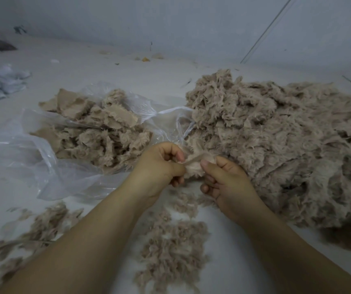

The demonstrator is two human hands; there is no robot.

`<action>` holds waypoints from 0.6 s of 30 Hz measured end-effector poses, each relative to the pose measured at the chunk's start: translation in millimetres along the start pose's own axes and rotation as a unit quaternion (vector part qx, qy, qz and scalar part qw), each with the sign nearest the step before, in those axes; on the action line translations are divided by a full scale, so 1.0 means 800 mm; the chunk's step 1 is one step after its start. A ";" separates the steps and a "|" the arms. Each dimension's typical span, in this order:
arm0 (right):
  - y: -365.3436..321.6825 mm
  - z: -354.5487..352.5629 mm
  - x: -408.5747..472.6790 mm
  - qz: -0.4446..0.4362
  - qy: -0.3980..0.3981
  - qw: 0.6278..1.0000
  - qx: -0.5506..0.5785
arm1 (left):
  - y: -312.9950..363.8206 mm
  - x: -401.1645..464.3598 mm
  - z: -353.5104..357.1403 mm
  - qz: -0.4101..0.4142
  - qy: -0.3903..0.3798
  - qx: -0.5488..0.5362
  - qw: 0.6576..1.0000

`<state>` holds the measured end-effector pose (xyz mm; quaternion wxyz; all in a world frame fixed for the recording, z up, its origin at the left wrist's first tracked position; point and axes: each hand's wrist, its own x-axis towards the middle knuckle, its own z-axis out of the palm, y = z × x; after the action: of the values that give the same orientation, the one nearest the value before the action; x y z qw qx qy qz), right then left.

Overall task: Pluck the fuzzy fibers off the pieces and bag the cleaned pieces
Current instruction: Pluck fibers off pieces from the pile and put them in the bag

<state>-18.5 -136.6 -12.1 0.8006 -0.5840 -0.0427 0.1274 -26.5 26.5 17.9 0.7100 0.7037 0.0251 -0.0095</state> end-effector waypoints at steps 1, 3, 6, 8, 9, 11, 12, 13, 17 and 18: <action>-0.003 0.002 -0.003 0.003 0.004 1.000 0.001 | -0.001 0.001 -0.001 -0.002 0.004 -0.002 1.000; -0.003 0.001 -0.003 0.006 -0.003 1.000 0.011 | -0.001 0.001 -0.001 -0.014 -0.001 -0.009 1.000; -0.008 0.003 -0.004 0.006 -0.023 1.000 0.008 | 0.000 -0.001 0.001 -0.009 -0.017 0.000 1.000; -0.009 0.003 -0.005 0.001 -0.035 0.999 -0.013 | 0.001 -0.004 0.004 0.006 -0.035 0.006 0.999; -0.008 0.004 -0.005 0.000 -0.033 0.999 -0.016 | 0.001 -0.005 0.005 0.011 -0.037 0.007 0.999; -0.005 0.003 -0.004 0.005 -0.023 1.000 -0.016 | 0.001 -0.005 0.007 0.010 -0.024 -0.010 1.000; -0.004 0.003 -0.003 0.006 -0.020 1.000 -0.021 | 0.002 -0.005 0.007 0.007 -0.019 -0.028 0.999; -0.005 0.003 -0.004 0.004 -0.020 0.999 -0.033 | 0.002 -0.005 0.007 0.006 -0.019 -0.043 0.999; -0.006 0.004 -0.006 -0.006 -0.031 0.997 -0.070 | -0.002 -0.006 0.009 0.017 -0.035 -0.008 0.999; -0.007 0.004 -0.006 -0.005 -0.032 0.997 -0.066 | -0.003 -0.006 0.010 0.013 -0.040 -0.005 0.999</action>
<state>-22.8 -136.7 -5.8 0.7595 -0.6306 -0.0796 0.1388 -31.0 18.5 15.5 0.7140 0.6994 -0.0128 -0.0281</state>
